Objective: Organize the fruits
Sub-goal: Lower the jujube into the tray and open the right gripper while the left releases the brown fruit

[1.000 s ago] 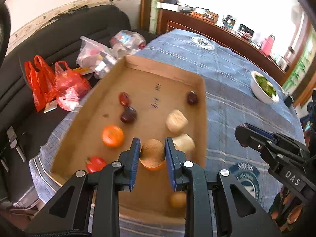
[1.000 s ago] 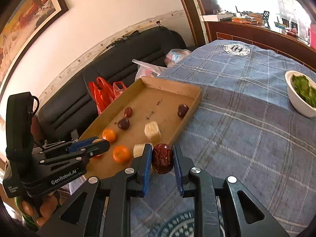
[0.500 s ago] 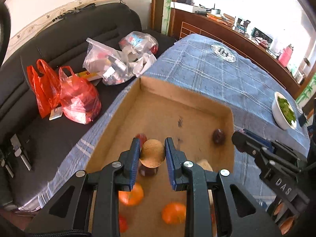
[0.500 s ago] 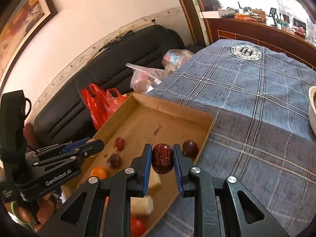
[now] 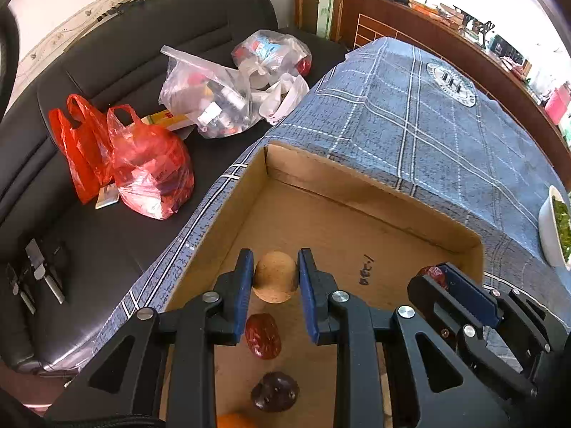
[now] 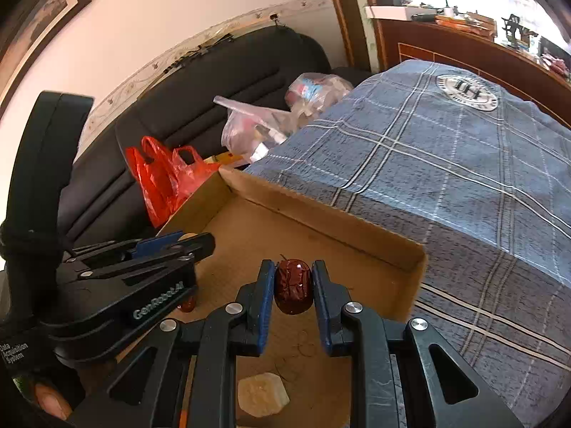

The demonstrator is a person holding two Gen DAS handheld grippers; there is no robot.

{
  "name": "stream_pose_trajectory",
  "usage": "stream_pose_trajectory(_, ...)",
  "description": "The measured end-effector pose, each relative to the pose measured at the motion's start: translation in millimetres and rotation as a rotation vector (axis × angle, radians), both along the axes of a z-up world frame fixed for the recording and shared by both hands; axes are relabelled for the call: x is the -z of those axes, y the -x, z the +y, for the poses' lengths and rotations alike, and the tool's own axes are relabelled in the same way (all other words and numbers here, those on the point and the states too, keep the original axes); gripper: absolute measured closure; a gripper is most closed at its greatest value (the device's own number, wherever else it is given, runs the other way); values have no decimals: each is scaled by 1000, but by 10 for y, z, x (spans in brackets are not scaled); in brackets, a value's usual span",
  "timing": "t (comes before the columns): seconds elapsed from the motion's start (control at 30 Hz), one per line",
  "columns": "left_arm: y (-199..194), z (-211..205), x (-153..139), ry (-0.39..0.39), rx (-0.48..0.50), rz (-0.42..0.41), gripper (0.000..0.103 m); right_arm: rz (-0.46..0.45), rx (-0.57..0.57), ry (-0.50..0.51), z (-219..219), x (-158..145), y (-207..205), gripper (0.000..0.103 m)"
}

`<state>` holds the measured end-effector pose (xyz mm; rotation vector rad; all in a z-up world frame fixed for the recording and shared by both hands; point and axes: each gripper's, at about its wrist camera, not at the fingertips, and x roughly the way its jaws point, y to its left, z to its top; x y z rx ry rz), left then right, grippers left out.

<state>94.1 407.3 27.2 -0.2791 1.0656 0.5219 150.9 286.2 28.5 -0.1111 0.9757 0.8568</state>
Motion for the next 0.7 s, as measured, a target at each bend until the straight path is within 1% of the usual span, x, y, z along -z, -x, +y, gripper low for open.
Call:
stream_pose_trajectory(0.27,-78,43,141,22,3,37,80,-9,-13,55,124,164,1,82)
stream_pose_trajectory(0.4,-92,28,131,9,11,40,80,-8,-20,81,159,241,1,82)
stream_pose_trajectory(0.47,-98,27,134,8,13,44,79,-15,-23,104,185,282,7,81)
stream_pose_trajectory(0.53,-95,37,143,14,13,44,79,-20,-23,106,180,293,21,80)
stream_pose_trajectory(0.63,-68,45,145,25,7,54,74,-19,-25,102,168,282,40,78)
stream_pose_trajectory(0.7,-14,19,82,27,9,35,71,-21,-27,108,170,267,54,77)
